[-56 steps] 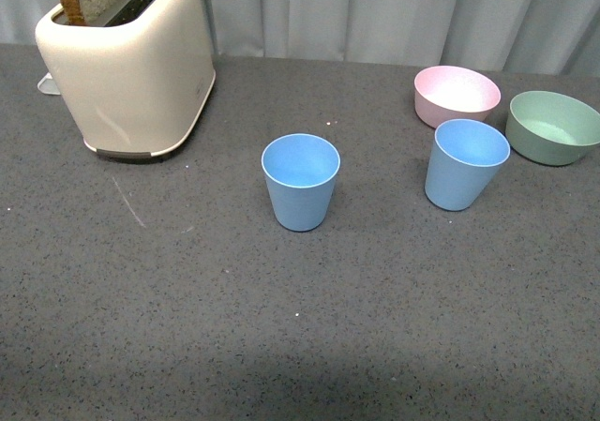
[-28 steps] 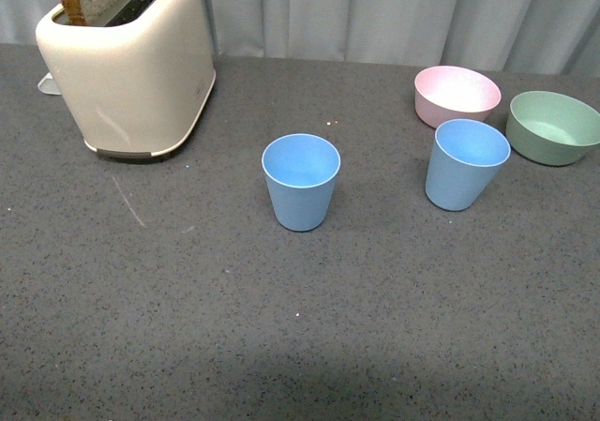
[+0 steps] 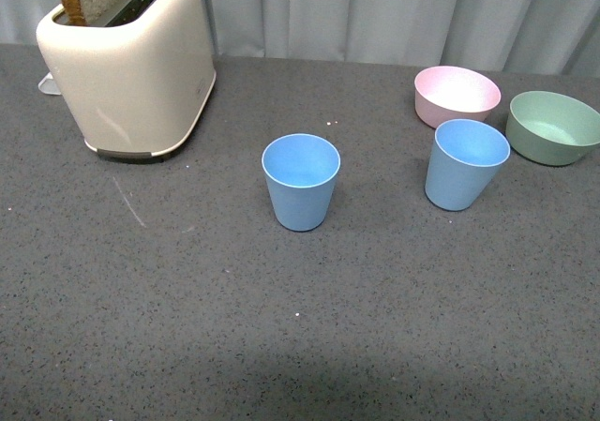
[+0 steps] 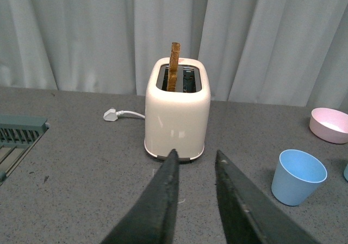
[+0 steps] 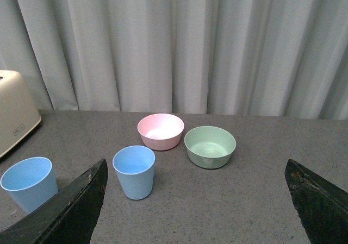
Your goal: Stack blue cups with both arms
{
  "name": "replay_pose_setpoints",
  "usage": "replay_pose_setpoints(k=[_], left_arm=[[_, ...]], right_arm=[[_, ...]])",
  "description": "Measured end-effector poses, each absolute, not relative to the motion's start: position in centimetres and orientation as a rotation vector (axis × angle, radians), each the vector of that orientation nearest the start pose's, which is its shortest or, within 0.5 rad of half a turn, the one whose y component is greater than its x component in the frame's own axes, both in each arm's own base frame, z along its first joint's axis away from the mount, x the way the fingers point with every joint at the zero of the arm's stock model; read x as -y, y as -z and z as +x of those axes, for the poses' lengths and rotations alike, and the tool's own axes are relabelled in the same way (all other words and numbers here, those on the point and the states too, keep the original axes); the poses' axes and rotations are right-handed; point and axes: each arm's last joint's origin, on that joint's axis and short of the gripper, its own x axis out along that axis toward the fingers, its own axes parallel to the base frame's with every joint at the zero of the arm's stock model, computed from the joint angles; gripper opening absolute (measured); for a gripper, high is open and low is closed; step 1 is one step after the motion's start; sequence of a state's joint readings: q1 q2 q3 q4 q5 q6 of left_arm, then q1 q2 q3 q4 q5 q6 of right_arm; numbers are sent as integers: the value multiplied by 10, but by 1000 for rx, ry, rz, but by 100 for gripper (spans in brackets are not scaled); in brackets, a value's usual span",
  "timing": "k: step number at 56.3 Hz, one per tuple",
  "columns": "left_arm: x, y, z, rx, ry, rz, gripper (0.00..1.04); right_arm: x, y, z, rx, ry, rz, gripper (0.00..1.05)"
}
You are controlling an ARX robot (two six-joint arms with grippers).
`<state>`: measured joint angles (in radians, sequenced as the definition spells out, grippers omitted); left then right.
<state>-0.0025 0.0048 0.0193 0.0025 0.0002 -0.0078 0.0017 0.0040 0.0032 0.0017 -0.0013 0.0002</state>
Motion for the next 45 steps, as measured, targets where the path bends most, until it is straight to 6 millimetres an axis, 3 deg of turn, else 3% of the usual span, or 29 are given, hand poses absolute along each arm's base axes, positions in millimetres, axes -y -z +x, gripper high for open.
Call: replay_pose_setpoints(k=[19,24,25,34,45], left_arm=[[0,-170,97,17,3,-8,80],[0,-170,97,17,3,-8,96],[0,-170,97,18,3,-7,100],[0,-170,97,17,3,-5,98],[0,-170,97,18,3,-5,98]], right_arm=[[0,-164,98,1,-3,1,95],[1,-163,102,-107,13,-115,95],[1,-163,106,-141,6,-151,95],[4,-175,156,-264,-17,-174,95],[8,-169,233,-486,-6,-32,95]])
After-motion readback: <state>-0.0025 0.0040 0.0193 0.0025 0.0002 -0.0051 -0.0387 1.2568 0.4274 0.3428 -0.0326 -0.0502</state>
